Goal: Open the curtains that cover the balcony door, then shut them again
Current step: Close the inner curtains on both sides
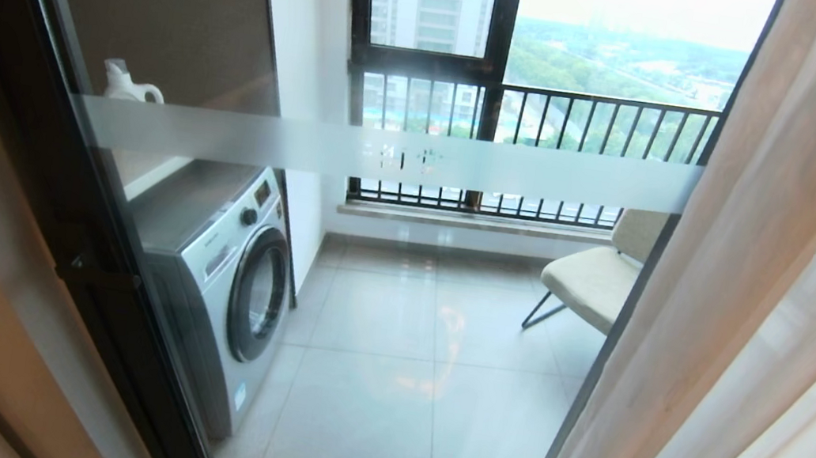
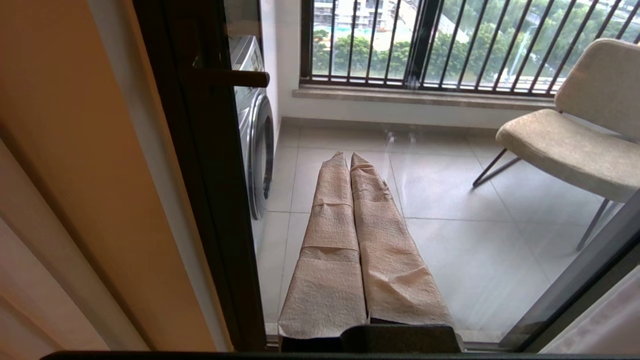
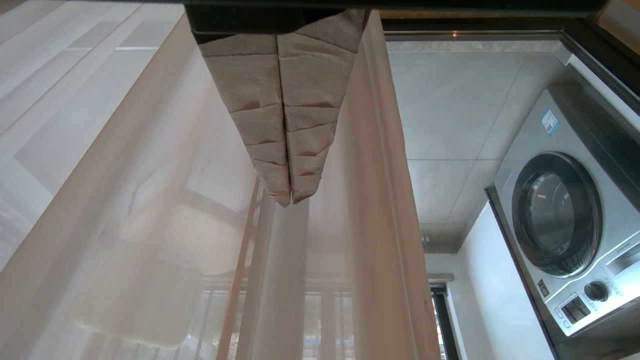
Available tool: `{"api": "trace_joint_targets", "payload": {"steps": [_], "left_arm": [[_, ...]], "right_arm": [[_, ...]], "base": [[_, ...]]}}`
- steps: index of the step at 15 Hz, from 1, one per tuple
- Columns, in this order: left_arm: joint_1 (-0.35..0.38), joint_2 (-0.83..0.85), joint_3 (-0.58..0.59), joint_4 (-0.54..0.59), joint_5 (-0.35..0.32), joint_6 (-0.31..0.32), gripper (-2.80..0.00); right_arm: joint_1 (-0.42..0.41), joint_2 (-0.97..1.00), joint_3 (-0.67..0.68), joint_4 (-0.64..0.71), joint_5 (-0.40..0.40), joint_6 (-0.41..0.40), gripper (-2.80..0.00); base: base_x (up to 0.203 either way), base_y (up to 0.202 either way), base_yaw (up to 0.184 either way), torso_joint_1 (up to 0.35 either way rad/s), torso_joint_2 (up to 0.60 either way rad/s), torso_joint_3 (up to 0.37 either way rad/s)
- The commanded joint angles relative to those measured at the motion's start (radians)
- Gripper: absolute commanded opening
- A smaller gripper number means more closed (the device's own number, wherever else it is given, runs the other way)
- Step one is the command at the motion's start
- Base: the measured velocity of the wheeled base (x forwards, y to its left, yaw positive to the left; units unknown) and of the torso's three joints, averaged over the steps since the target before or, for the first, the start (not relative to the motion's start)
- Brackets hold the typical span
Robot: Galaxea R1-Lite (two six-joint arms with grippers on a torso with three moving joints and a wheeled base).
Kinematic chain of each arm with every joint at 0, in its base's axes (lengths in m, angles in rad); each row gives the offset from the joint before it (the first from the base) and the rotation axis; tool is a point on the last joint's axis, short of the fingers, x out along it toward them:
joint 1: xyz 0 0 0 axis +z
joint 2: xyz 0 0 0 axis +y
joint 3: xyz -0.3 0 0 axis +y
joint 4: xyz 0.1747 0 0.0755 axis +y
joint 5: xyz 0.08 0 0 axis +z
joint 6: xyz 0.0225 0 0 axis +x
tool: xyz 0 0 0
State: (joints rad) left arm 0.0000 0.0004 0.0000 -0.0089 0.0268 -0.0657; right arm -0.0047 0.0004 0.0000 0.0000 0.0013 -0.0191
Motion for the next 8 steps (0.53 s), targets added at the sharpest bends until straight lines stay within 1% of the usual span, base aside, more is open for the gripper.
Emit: {"api": "trace_joint_targets", "payload": {"steps": [1,8], "left_arm": [[0.000,0.000,0.000,0.000,0.001,-0.003,-2.80],[0.000,0.000,0.000,0.000,0.001,-0.003,-2.80]], "right_arm": [[0.000,0.000,0.000,0.000,0.000,-0.001,-2.80],[-0.001,0.000,0.000,0.000,0.000,-0.001,-2.80]], "base": [[0.000,0.000,0.000,0.000,0.00,0.000],[0.000,0.000,0.000,0.000,0.00,0.000]]}}
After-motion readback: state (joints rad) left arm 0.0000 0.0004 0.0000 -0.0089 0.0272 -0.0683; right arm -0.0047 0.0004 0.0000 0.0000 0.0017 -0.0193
